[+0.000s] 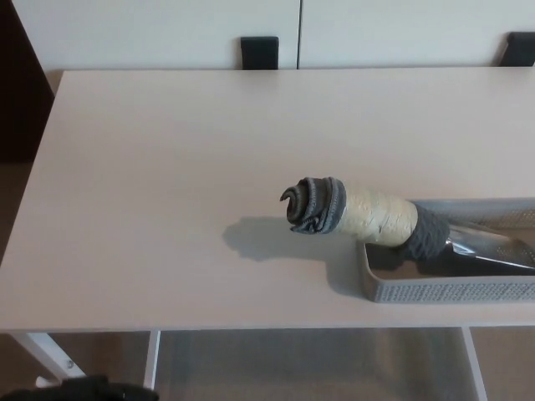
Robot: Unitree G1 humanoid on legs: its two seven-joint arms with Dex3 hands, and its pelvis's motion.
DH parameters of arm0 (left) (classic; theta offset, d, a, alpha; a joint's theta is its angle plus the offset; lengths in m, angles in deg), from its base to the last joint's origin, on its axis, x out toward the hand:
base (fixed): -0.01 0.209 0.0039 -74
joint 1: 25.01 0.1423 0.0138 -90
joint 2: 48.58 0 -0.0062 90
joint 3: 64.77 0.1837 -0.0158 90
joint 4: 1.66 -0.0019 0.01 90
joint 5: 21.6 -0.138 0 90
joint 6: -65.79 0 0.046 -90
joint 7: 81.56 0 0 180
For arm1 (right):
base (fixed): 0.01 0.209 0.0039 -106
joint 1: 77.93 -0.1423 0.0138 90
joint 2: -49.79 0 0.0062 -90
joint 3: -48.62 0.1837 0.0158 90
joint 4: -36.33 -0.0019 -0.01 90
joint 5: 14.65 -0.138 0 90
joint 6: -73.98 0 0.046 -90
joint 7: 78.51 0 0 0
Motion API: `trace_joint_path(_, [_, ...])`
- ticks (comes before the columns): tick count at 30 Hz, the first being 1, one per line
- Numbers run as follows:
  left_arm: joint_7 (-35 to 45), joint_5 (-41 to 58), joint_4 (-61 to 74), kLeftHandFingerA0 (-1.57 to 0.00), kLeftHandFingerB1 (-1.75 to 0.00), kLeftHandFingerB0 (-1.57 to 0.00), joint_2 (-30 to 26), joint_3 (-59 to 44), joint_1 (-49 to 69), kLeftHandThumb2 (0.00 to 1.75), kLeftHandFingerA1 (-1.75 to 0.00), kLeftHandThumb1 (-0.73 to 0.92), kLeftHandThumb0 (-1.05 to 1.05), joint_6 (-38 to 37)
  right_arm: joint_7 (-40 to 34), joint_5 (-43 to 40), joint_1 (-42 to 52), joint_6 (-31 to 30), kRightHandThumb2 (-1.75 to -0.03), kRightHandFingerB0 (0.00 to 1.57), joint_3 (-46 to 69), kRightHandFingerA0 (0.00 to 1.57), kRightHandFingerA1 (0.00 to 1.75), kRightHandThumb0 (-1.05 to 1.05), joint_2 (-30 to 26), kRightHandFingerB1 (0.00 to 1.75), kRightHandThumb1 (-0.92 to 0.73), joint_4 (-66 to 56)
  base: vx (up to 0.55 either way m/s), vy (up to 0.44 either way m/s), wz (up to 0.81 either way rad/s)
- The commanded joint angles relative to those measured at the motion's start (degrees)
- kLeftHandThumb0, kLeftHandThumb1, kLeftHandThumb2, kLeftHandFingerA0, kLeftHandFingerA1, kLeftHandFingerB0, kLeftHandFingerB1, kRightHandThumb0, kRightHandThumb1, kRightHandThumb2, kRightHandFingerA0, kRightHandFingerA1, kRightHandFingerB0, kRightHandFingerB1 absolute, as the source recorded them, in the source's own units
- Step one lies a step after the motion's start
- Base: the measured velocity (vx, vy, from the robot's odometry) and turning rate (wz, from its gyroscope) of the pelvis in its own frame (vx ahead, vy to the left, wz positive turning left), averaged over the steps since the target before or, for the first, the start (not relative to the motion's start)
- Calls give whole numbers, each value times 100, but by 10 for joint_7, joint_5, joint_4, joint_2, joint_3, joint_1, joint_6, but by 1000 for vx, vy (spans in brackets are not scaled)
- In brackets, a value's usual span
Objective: The robot walks towards a desk on which a shovel is kept on the left hand side and a container is kept on the right hand side. The robot picks up the shovel using its left hand and places it in the container.
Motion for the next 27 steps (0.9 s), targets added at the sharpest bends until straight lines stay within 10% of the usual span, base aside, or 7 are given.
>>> trace_joint_path(1, [-121,-140,-329,-23,-30,-28,-1,164,-95,62,-34,70,-81,-214,-54,17,22,89,-54,59,10,80,58,-22,-4,49,-48,38,0,0,0])
trace_joint_path(13, [-277,-162,-593,-24,-34,-32,-3,185,-219,61,-37,66,-81,-231,-55,-8,13,83,-55,51,33,69,56,-23,1,46,-52,29,0,0,0])
trace_joint_path(27, [-350,-163,-573,-31,-33,-34,-37,175,-168,62,-40,72,-81,-305,-76,-5,32,71,-55,38,46,50,48,-25,4,41,-52,4,0,0,0])
